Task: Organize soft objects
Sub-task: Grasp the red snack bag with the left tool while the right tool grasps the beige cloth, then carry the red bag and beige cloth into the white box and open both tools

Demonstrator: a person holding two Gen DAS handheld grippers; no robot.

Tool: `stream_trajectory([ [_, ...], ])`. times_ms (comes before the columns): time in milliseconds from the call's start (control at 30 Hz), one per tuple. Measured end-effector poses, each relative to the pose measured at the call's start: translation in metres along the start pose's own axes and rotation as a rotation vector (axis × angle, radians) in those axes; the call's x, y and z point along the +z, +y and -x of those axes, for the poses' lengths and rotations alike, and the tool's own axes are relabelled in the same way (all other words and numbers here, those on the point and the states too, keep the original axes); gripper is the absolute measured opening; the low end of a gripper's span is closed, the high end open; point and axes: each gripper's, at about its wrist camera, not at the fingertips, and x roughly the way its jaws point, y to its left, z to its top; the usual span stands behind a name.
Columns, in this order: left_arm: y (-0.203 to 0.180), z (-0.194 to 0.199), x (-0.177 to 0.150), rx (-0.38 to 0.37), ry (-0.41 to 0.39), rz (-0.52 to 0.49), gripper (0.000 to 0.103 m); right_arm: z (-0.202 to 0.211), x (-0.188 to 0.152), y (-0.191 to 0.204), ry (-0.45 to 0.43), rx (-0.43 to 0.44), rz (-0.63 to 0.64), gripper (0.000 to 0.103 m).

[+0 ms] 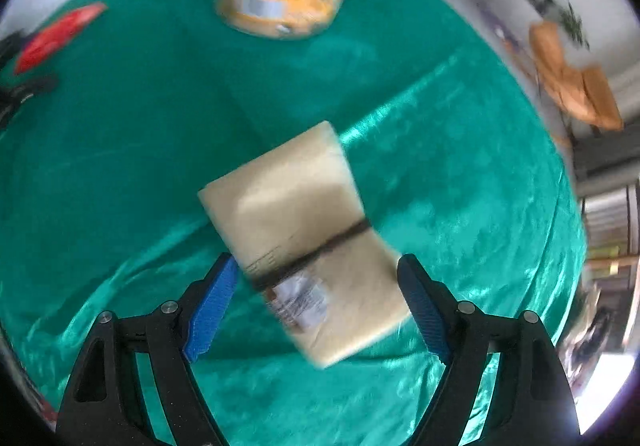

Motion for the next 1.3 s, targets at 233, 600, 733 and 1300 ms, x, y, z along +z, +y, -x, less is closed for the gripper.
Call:
stream_trajectory([
  [233, 0.002, 0.001, 0.003, -0.048, 0.060, -0.074, 0.103, 0.011, -0.027, -0.022, -0.073, 0.129, -0.444, 0.050],
  [600, 0.020, 0.009, 0.010, -0.101, 0.128, -0.044, 0.073, 0.029, -0.033, -0.009, -0.116, 0.131, -0.585, 0.046],
  [733, 0.016, 0.007, 0.021, -0.034, 0.111, -0.051, 0.015, 0.034, -0.024, -0.017, -0.122, 0.113, -0.607, 0.046],
  [1300, 0.073, 0.109, 0.168, -0.129, -0.123, 0.169, 0.013, 0.156, 0.074, -0.097, -0.370, 0.243, -0.838, 0.041],
])
